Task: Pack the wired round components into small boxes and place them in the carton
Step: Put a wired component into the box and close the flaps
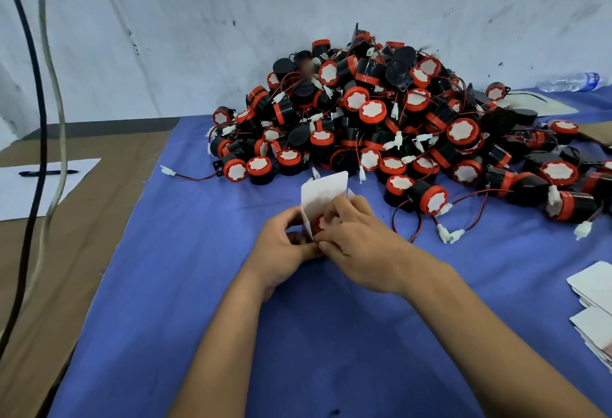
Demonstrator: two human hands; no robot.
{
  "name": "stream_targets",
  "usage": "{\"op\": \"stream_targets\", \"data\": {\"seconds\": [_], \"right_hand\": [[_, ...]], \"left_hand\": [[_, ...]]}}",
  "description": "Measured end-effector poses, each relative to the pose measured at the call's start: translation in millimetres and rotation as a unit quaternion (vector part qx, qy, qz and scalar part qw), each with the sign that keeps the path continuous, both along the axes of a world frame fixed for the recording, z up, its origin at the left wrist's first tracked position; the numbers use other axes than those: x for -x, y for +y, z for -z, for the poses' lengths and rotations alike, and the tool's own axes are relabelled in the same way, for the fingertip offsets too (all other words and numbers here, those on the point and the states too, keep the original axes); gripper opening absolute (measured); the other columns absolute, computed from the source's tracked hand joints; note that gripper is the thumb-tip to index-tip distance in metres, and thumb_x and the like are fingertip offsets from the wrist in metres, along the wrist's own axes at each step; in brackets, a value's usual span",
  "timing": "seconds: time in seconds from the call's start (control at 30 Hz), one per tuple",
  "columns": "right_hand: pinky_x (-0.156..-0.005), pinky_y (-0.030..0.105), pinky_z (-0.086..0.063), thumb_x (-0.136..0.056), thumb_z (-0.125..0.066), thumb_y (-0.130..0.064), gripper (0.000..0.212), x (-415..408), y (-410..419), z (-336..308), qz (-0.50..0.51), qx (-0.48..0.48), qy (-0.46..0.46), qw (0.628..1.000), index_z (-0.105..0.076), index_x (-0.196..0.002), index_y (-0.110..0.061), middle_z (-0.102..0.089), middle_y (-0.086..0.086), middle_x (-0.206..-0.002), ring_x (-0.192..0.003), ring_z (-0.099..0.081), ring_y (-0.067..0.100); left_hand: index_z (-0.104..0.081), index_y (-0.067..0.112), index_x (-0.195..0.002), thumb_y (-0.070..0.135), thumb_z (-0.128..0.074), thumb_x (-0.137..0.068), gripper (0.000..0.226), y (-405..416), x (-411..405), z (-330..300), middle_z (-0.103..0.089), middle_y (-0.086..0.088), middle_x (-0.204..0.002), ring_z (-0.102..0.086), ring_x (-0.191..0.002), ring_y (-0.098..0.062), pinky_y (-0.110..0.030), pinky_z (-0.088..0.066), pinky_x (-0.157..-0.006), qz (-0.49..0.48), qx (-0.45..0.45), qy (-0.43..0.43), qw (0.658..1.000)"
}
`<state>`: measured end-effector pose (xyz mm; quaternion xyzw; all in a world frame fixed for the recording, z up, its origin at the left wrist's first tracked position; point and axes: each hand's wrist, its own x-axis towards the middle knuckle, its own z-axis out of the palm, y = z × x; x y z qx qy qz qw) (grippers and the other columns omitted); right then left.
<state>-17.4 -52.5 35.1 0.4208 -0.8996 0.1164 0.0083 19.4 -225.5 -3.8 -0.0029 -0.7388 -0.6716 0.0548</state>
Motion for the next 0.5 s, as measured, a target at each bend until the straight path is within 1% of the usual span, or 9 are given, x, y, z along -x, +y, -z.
{"op": "stream_targets", "data": {"seconds": [0.03,0.1,0.17,0.23,0.27,0.33,0.37,0.43,0.5], "right_hand": [[-0.1,0.029,-0.037,-0.107,-0.044,-0.031,0.029,-2,1,0,-0.004,0.017,0.014,1.0,-0.072,-0.111,-0.026,-0.041,-0.002,-0.119,-0.109,-0.029,0.017],[-0.09,0.03,-0.045,-0.103,-0.054,-0.022,0.021,-4,4,2,0.024,0.173,0.064,0.983,-0.074,-0.109,-0.018,-0.051,-0.001,-0.113,-0.109,-0.041,0.017],[-0.081,0.03,-0.05,-0.101,-0.061,-0.015,0.014,0,8,9,0.132,0.357,0.124,0.916,-0.073,-0.108,-0.01,-0.057,0.001,-0.107,-0.099,-0.054,0.016],[-0.079,0.037,-0.054,-0.103,-0.059,-0.02,0.018,8,12,18,0.242,0.441,0.018,0.864,-0.068,-0.117,-0.013,-0.061,0.001,-0.107,-0.091,-0.061,0.017],[-0.076,0.041,-0.056,-0.104,-0.058,-0.025,0.021,12,12,22,0.262,0.45,-0.088,0.849,-0.066,-0.122,-0.017,-0.064,0.002,-0.107,-0.087,-0.063,0.019],[-0.059,0.037,-0.054,-0.103,-0.06,-0.03,0.018,15,10,31,0.245,0.447,-0.245,0.824,-0.069,-0.117,-0.024,-0.071,-0.001,-0.099,-0.07,-0.063,0.015],[-0.055,0.031,-0.052,-0.102,-0.063,-0.03,0.013,16,9,34,0.232,0.442,-0.261,0.826,-0.072,-0.111,-0.026,-0.072,-0.007,-0.095,-0.065,-0.062,0.01],[-0.064,0.022,-0.052,-0.098,-0.069,-0.027,0.008,20,9,39,0.222,0.43,-0.233,0.843,-0.071,-0.105,-0.028,-0.07,-0.015,-0.094,-0.075,-0.066,0.004],[-0.072,0.024,-0.056,-0.096,-0.071,-0.023,0.015,22,8,40,0.223,0.42,-0.217,0.853,-0.067,-0.108,-0.03,-0.067,-0.019,-0.098,-0.086,-0.068,0.006]], "left_hand": [[-0.07,0.02,-0.124,-0.004,-0.084,-0.081,0.051,0,0,0,-0.076,-0.001,-0.115,-0.068,-0.107,-0.043,-0.049,-0.061,-0.092,0.0,0.0,0.0,1.0],[-0.07,0.02,-0.126,-0.002,-0.084,-0.081,0.052,-3,1,1,-0.076,0.001,-0.116,-0.069,-0.107,-0.037,-0.042,-0.062,-0.091,-0.004,0.002,-0.003,1.0],[-0.069,0.022,-0.127,-0.003,-0.083,-0.081,0.054,-7,1,1,-0.076,0.005,-0.118,-0.069,-0.108,-0.036,-0.04,-0.061,-0.094,-0.014,0.015,-0.013,1.0],[-0.069,0.025,-0.127,-0.005,-0.081,-0.082,0.055,-9,2,2,-0.075,0.007,-0.12,-0.07,-0.11,-0.028,-0.042,-0.058,-0.1,-0.008,0.027,-0.022,0.999],[-0.069,0.025,-0.128,-0.005,-0.081,-0.081,0.057,-10,1,3,-0.075,0.006,-0.122,-0.07,-0.112,-0.023,-0.043,-0.057,-0.102,0.001,0.026,-0.025,0.999],[-0.068,0.02,-0.132,0.001,-0.08,-0.08,0.056,-13,0,3,-0.074,0.001,-0.125,-0.07,-0.115,-0.021,-0.04,-0.058,-0.098,0.038,-0.02,-0.031,0.999],[-0.068,0.017,-0.133,0.007,-0.076,-0.082,0.052,-14,0,3,-0.074,-0.001,-0.125,-0.071,-0.11,-0.02,-0.035,-0.059,-0.091,0.063,-0.076,-0.042,0.994],[-0.07,0.013,-0.132,0.02,-0.068,-0.091,0.042,-16,0,2,-0.074,-0.003,-0.115,-0.067,-0.088,-0.014,-0.026,-0.056,-0.074,0.076,-0.207,-0.074,0.973],[-0.071,0.011,-0.129,0.026,-0.059,-0.102,0.033,-15,2,4,-0.072,-0.007,-0.111,-0.059,-0.081,-0.016,-0.025,-0.055,-0.067,0.02,-0.266,-0.105,0.958]]}}
